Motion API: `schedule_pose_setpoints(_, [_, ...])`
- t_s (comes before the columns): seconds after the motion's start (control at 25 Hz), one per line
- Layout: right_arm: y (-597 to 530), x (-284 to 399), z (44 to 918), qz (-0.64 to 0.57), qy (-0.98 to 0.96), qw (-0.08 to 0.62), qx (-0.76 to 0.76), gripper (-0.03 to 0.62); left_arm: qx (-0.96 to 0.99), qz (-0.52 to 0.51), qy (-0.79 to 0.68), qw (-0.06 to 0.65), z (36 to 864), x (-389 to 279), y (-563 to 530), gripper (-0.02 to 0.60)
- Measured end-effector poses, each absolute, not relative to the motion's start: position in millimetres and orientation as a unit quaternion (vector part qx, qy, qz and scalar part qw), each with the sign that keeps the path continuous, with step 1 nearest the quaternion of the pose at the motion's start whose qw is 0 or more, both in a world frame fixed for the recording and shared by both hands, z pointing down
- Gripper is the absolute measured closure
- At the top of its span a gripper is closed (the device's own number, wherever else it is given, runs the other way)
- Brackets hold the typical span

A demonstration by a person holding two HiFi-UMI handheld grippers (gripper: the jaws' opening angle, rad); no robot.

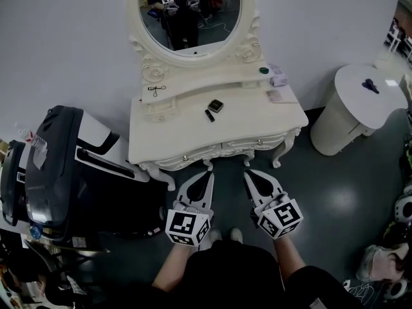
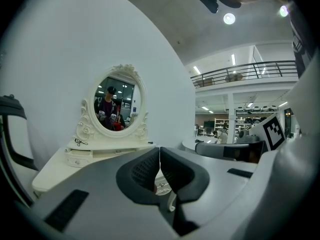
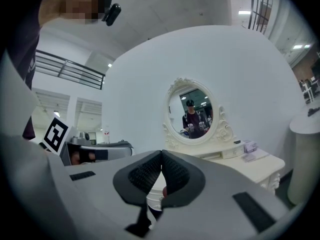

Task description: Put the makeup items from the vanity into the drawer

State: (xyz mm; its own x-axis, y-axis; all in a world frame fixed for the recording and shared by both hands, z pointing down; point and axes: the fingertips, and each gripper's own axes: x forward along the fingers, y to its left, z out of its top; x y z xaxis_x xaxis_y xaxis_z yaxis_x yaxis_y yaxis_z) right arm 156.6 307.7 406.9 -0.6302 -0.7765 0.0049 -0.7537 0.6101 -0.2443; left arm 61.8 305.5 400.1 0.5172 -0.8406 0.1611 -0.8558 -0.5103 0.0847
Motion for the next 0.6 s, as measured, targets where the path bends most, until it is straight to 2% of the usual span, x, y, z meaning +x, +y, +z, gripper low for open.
schedule_pose_setpoints(0.2, [313, 181, 407, -0.115, 0.888, 0.052, -0.441, 0.571, 0.866, 0.048, -0.491, 0.079, 400, 71, 312, 0.566])
schedule_pose_setpoints(0.6, [322, 178, 413, -0.113, 0.901, 0.046, -0.415, 0.571, 0.867, 0.058, -0.489, 0.075, 402, 97, 322, 0.565])
